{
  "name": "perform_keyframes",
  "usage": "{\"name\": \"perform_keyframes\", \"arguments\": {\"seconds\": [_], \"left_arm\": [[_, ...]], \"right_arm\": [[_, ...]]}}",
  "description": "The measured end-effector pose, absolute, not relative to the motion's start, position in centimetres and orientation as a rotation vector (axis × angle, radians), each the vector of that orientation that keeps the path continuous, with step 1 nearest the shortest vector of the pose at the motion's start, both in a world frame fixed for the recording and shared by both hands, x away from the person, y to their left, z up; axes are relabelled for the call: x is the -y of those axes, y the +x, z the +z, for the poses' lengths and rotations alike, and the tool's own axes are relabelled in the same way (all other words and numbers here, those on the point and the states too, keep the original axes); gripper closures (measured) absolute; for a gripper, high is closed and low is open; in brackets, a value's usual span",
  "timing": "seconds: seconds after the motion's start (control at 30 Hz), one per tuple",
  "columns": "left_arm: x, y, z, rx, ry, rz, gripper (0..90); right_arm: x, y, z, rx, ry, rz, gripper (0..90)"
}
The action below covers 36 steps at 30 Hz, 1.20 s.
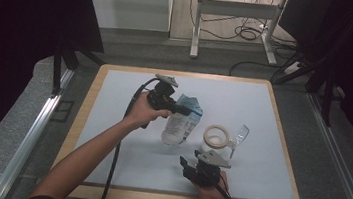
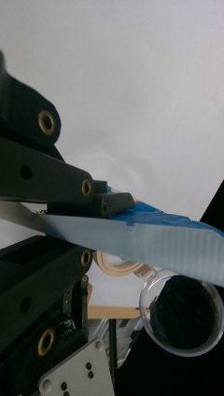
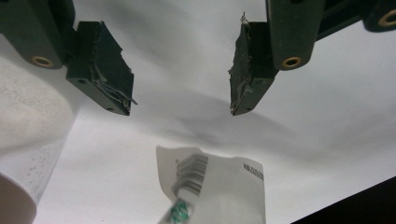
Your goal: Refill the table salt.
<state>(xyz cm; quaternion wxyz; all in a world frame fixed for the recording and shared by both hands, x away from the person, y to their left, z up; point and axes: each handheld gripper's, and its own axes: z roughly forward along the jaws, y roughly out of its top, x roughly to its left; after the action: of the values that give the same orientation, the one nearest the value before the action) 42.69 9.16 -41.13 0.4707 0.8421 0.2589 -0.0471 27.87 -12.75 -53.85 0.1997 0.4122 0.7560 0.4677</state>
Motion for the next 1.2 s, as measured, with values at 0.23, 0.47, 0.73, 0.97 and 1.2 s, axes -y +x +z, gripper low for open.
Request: {"name": "perform_keyframes", "arguments": {"seconds": [0.23, 0.47, 0.73, 0.97, 1.2], "left_arm": [[-11.7, 43.0, -41.3, -0.705, 2.001, -0.052, 89.5], [-15.2, 43.6, -41.4, -0.775, 1.922, -0.014, 89.5], [-17.9, 43.8, -41.8, -0.821, 1.882, 0.016, 89.5], [-19.4, 43.8, -42.0, -0.85, 1.859, 0.041, 89.5], [-20.6, 43.9, -42.9, -0.893, 1.836, 0.068, 89.5]], "right_arm": [[12.8, 27.9, -53.8, -2.11, 1.155, 1.307, 40.1], [12.7, 27.9, -53.9, -2.115, 1.154, 1.308, 40.1], [12.6, 27.9, -53.9, -2.121, 1.155, 1.306, 40.0], [12.6, 27.9, -53.8, -2.117, 1.15, 1.31, 40.0], [12.7, 28.0, -53.8, -2.113, 1.15, 1.311, 40.0]]}}
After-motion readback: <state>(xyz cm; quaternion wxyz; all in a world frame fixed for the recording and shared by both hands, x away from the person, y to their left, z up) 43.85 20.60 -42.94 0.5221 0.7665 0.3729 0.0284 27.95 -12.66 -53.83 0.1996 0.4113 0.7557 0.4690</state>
